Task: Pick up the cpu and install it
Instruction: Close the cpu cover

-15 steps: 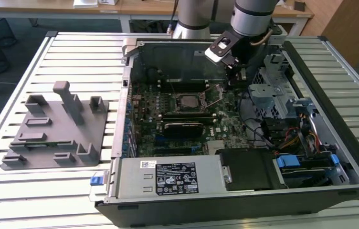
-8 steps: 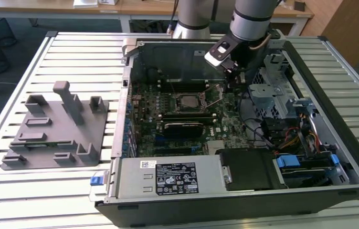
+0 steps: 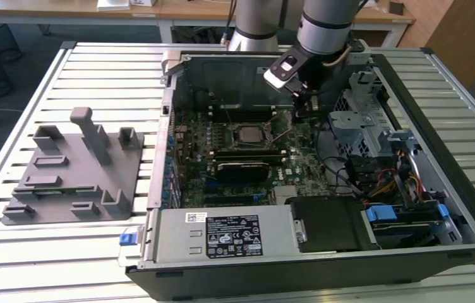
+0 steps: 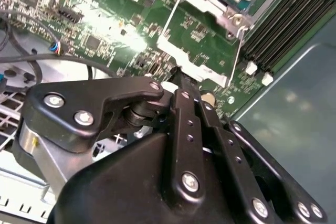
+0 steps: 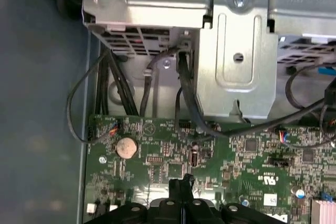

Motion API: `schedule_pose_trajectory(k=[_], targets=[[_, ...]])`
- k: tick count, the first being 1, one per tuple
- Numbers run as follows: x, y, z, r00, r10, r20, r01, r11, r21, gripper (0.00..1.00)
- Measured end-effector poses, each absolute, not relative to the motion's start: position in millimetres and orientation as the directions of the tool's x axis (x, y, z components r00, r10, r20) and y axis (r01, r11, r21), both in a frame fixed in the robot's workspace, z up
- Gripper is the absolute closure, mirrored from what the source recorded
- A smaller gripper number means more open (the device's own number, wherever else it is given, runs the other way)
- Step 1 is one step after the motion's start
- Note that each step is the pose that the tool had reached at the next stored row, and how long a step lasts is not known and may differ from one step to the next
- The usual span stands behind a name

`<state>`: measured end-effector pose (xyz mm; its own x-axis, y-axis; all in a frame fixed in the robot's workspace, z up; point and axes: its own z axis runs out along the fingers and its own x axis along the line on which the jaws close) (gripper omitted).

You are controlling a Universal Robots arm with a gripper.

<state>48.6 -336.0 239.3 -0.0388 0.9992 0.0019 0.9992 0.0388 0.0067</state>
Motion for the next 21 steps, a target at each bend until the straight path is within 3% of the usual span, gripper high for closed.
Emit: schedule_pose_trajectory(k=[21], targets=[[28.5, -336.0, 238.1, -0.039, 0.999, 0.002, 0.999, 0.039, 0.007, 0.89]])
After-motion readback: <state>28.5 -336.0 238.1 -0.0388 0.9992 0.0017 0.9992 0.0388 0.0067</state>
